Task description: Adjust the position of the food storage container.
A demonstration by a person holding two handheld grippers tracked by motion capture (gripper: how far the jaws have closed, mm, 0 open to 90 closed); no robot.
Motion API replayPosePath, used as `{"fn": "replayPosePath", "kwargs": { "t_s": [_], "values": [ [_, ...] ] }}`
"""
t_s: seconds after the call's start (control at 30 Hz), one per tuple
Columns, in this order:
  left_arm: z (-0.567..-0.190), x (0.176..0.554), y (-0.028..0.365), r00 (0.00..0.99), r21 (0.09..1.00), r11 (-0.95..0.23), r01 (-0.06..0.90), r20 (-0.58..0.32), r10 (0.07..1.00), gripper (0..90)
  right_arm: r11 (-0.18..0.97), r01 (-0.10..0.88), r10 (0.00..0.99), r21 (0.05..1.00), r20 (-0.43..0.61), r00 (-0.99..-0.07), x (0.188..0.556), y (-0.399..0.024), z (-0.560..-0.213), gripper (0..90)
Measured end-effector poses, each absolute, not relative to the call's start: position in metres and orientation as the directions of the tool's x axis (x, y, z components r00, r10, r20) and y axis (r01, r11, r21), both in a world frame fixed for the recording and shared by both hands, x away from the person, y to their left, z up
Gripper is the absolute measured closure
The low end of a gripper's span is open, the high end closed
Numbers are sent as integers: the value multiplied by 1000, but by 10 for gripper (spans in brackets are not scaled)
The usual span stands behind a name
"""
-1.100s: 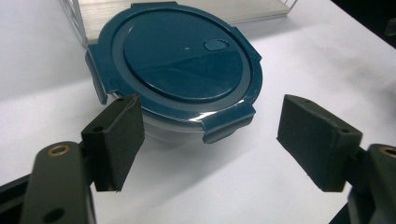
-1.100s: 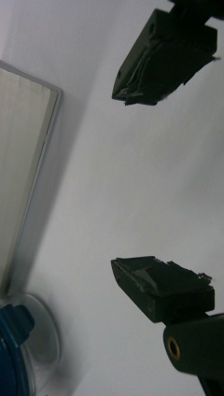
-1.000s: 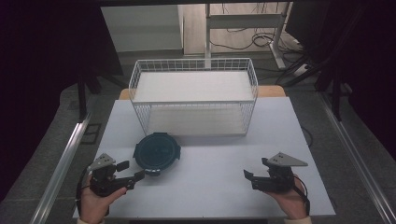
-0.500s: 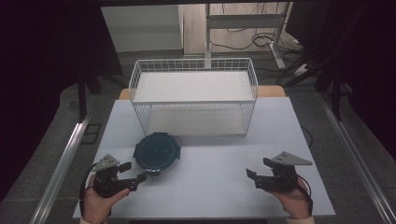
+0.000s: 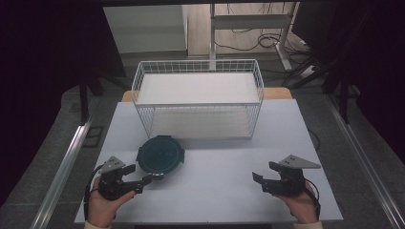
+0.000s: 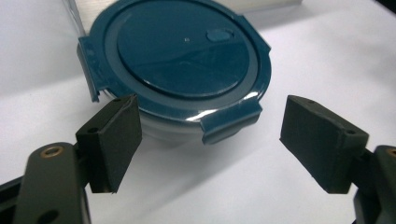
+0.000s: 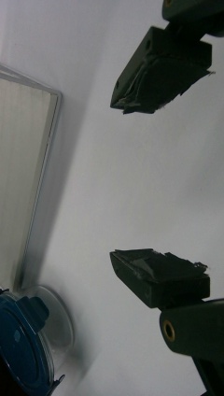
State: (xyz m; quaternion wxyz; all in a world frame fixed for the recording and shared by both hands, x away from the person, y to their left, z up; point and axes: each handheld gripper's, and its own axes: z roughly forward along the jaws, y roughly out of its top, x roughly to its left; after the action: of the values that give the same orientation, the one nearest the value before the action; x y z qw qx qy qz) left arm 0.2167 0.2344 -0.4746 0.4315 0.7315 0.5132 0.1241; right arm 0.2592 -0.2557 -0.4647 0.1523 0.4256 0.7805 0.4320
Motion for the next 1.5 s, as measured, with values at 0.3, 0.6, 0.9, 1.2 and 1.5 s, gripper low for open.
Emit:
{"fn": "replayPosePath", "kwargs": {
  "t_s": [0.3,0.6,0.9,1.2,1.5],
  "values": [
    [-469,227,217,441,735,-122,667,-257,860,239,251,543,794,801,151,-590,264,-266,-465,216],
    [-460,237,219,421,729,-80,680,-299,856,270,234,554,816,799,148,-558,259,-273,-465,220],
    [-448,265,225,442,730,-104,675,-287,850,311,271,549,814,791,116,-569,259,-270,-469,239],
    [-442,277,231,423,711,-114,694,-274,864,337,261,556,822,789,121,-557,256,-270,-472,241],
    [-444,295,245,379,690,-113,715,-247,892,533,290,550,808,783,107,-579,258,-267,-473,241]
  ]
}}
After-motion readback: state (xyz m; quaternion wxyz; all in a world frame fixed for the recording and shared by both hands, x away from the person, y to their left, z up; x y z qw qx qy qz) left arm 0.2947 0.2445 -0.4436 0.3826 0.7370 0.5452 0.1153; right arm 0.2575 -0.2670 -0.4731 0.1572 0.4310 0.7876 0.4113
